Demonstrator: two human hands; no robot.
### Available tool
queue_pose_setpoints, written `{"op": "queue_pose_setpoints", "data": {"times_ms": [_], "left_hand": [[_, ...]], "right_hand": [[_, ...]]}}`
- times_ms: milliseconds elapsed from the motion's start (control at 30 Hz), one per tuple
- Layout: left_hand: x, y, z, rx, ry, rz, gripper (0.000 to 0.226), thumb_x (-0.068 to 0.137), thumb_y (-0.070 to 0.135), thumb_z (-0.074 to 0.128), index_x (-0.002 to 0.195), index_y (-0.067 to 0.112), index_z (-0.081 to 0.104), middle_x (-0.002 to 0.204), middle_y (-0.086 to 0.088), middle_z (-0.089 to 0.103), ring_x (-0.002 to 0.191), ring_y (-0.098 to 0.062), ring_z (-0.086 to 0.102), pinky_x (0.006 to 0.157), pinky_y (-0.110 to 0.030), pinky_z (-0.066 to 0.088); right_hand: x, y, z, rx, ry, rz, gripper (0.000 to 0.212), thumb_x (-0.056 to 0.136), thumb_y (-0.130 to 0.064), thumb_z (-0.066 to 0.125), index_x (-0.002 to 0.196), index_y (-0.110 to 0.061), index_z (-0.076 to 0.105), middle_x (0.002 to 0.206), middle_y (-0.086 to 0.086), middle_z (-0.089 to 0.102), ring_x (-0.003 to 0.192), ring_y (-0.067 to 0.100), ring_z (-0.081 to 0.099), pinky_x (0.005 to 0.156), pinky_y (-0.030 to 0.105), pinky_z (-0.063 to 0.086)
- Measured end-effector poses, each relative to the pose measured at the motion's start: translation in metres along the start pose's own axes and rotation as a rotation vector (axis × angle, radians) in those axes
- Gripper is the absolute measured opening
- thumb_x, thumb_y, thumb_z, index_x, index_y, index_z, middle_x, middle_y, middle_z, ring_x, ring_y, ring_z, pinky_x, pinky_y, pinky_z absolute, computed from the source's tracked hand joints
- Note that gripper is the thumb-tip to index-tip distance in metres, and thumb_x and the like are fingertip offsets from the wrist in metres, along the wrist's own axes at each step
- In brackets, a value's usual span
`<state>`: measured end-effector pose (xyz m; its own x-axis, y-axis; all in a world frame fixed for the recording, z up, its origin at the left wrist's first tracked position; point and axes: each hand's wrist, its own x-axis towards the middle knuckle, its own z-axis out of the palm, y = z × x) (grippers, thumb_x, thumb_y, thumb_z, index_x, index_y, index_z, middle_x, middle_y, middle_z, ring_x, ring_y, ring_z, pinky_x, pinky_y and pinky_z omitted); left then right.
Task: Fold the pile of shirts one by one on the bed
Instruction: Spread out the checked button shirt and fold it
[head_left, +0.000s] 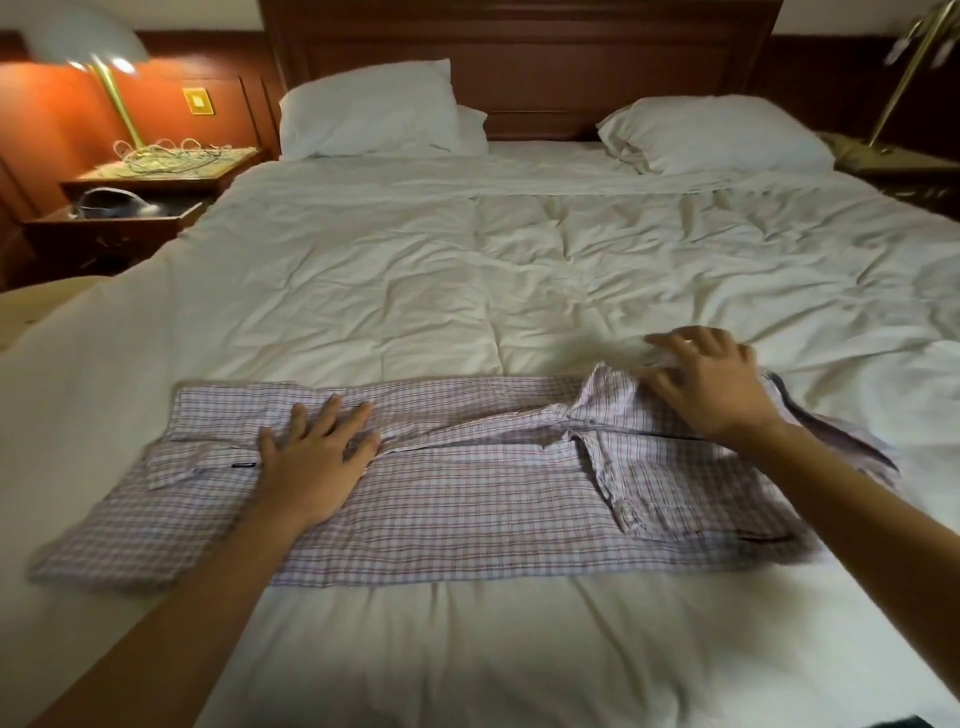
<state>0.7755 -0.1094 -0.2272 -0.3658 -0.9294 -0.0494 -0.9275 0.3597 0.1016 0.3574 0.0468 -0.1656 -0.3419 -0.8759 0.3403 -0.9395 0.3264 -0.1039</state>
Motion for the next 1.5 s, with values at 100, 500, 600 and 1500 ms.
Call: {"op": "queue_pose_setpoints", "data": {"times_ms": [100, 500, 600, 1500], "left_hand": [[0.001, 0.0, 0.0, -0.002, -0.004, 0.0, 0.061, 0.096, 0.071, 0.012, 0.153, 0.054, 0.005, 0.167, 0.013, -0.002, 0.154, -0.028, -0.002, 0.119, -0.062, 0.003], [0.004, -0.016, -0.016, -0.035, -0.169, 0.095, 0.065, 0.091, 0.08, 0.012, 0.152, 0.057, 0.007, 0.165, 0.018, -0.007, 0.154, -0.026, -0.002, 0.119, -0.059, 0.005], [0.005, -0.047, -0.041, -0.266, -0.194, 0.215, 0.061, 0.091, 0.071, 0.042, 0.147, 0.048, 0.039, 0.161, 0.019, 0.023, 0.149, -0.012, 0.025, 0.12, -0.036, 0.024], [0.035, -0.137, -0.064, -0.496, 0.137, -0.251, 0.054, 0.094, 0.042, 0.065, 0.135, 0.008, 0.054, 0.137, -0.016, 0.055, 0.118, -0.034, 0.057, 0.099, -0.041, 0.046]], "right_hand": [[0.006, -0.029, 0.014, 0.059, -0.261, -0.079, 0.052, 0.096, -0.06, 0.039, 0.138, -0.033, 0.052, 0.143, 0.004, 0.046, 0.135, 0.027, 0.03, 0.109, 0.053, 0.023], [-0.009, -0.047, 0.052, -0.034, -0.6, -0.029, 0.075, 0.08, -0.075, -0.006, 0.152, -0.052, -0.007, 0.167, -0.006, -0.004, 0.152, 0.031, -0.004, 0.12, 0.055, 0.004], [-0.001, -0.063, 0.046, -0.058, -0.567, 0.031, 0.065, 0.094, -0.068, 0.009, 0.155, -0.046, 0.008, 0.166, -0.005, 0.006, 0.151, 0.036, 0.006, 0.118, 0.059, 0.007], [-0.02, -0.201, 0.05, 0.374, -0.434, -0.279, 0.048, 0.097, -0.062, 0.036, 0.143, -0.049, 0.043, 0.157, -0.009, 0.036, 0.145, 0.019, 0.031, 0.118, 0.038, 0.024]]}}
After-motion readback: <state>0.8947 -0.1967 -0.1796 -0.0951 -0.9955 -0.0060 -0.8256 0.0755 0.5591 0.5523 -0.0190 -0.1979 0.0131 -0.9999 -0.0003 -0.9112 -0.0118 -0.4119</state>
